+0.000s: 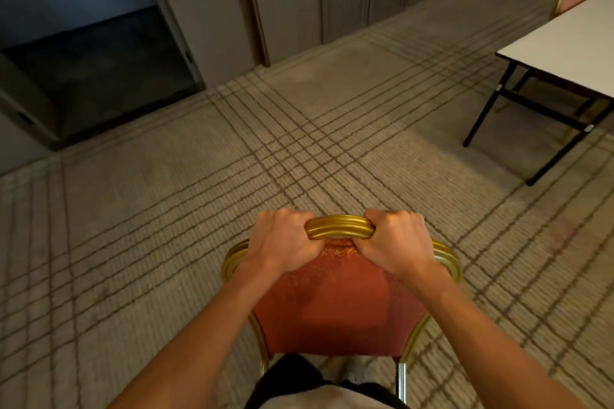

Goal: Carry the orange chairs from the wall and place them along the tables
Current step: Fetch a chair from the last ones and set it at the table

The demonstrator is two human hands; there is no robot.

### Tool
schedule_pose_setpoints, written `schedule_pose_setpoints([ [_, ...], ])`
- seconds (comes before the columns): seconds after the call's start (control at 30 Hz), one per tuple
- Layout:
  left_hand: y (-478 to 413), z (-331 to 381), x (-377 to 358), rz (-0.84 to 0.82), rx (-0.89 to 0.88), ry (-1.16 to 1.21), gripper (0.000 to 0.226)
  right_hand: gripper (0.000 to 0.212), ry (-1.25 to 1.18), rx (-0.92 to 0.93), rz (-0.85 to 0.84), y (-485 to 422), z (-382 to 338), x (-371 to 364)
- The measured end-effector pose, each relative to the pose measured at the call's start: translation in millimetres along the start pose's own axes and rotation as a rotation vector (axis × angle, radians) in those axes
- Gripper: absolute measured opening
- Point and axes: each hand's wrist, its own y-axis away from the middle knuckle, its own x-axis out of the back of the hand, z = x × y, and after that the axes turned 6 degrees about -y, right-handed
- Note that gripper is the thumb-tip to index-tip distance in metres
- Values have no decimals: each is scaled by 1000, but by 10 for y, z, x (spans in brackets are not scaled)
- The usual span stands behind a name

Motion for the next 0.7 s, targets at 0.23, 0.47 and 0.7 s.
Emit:
schedule_pose_setpoints([
  [0.23,-1531,-386,-171,22,21,36,33,31,18,48,-4,-1549,461,-296],
  [0.47,-3125,-926,-624,66,-58,90,32,34,17,-9,7,-3019,878,-787],
  [0.7,-4795,-1185,-528,126,-204,116,40,34,30,-86,63,-4408,1233,-681],
])
